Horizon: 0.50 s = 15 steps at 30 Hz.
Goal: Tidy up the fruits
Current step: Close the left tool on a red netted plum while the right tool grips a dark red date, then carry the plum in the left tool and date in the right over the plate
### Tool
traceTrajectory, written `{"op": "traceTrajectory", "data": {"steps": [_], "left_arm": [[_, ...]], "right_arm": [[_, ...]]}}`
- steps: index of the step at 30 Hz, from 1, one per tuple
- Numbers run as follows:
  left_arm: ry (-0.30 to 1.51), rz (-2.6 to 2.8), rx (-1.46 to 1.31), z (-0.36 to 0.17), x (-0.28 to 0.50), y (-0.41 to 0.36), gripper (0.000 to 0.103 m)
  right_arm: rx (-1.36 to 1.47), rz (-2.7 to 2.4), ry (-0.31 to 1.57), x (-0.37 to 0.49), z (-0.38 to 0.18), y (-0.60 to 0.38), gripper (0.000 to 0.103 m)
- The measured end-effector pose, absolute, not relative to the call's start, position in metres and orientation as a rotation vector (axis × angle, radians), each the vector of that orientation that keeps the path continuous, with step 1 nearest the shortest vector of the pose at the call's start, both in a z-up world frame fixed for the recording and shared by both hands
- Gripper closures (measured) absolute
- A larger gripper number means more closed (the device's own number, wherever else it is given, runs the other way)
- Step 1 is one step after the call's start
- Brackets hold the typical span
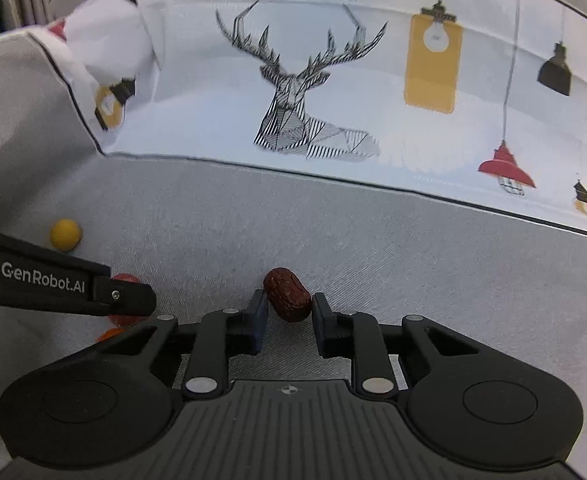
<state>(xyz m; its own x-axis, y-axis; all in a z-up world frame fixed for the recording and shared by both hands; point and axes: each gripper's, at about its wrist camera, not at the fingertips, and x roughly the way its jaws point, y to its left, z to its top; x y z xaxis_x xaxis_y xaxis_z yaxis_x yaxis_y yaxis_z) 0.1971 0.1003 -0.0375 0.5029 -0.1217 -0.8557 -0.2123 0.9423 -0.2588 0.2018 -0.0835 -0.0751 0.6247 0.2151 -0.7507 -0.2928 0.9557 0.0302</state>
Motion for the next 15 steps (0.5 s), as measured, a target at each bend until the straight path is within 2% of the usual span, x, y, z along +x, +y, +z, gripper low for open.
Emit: {"op": "traceTrajectory", "data": {"steps": [7, 15], "left_arm": [[0.955, 0.038, -0.384, -0.006, 0.162, 0.106, 0.073], [0.892, -0.022, -0.26, 0.022, 0.108, 0.078, 0.073]], "right_arm": [[0.017, 0.283, 0.774, 0.174, -0.032, -0.109, 0.078], [0.1, 0.26, 0.704, 0.111, 0.032, -0.152, 0.078]]}}
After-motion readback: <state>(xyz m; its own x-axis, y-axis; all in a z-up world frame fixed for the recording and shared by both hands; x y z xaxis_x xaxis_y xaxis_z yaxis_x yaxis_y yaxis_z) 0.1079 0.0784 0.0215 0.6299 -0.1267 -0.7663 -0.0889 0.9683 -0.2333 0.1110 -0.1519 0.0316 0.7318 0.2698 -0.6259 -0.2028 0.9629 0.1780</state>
